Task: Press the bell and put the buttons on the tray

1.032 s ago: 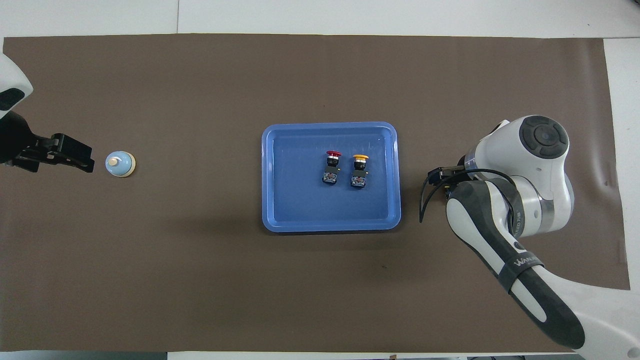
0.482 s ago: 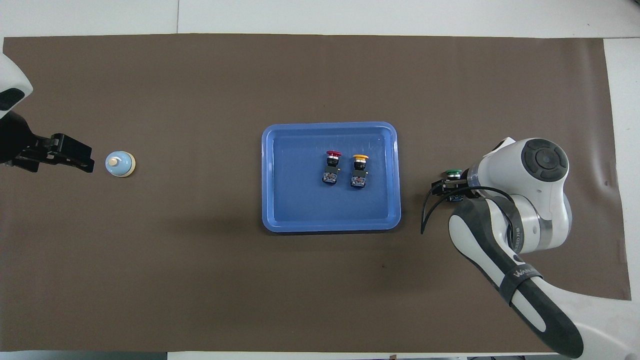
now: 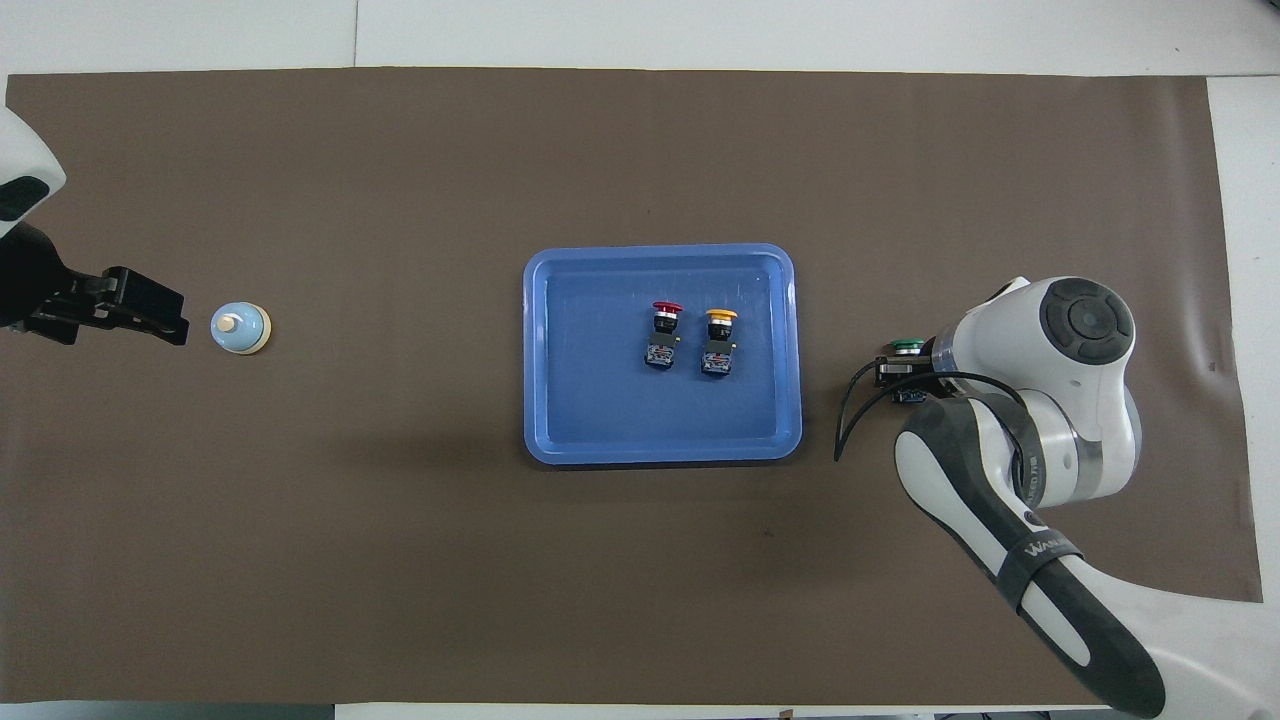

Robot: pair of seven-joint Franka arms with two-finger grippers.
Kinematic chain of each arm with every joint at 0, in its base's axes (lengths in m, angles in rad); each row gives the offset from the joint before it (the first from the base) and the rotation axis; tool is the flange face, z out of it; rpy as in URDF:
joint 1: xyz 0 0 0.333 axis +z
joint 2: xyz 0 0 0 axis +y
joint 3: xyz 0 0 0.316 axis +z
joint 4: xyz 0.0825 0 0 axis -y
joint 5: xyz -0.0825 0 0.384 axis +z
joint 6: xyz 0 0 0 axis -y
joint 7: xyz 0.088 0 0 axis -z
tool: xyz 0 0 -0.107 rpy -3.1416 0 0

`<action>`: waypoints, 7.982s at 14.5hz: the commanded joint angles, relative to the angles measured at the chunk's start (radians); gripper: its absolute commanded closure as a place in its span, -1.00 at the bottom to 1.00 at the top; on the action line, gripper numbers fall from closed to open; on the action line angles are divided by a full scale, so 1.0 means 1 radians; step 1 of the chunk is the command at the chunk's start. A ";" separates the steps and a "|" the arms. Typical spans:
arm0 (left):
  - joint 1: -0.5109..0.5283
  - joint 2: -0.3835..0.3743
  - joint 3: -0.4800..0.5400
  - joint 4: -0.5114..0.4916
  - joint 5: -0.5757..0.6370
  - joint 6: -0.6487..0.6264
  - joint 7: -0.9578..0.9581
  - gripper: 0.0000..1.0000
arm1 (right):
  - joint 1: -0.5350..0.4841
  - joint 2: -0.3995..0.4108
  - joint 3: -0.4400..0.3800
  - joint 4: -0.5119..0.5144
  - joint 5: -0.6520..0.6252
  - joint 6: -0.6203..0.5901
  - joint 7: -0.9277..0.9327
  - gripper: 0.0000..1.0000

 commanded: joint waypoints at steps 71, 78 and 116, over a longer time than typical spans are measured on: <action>-0.008 -0.030 0.005 -0.021 0.004 0.004 -0.042 -0.66 | -0.172 -0.218 -0.043 0.454 -0.035 -0.748 -0.217 -1.00; 0.082 -0.033 0.009 -0.122 0.004 0.190 -0.038 1.00 | -0.172 -0.216 -0.043 0.454 -0.033 -0.745 -0.217 -1.00; 0.093 0.119 0.005 -0.271 0.009 0.456 -0.050 -1.00 | -0.174 -0.218 -0.043 0.452 -0.033 -0.748 -0.215 -1.00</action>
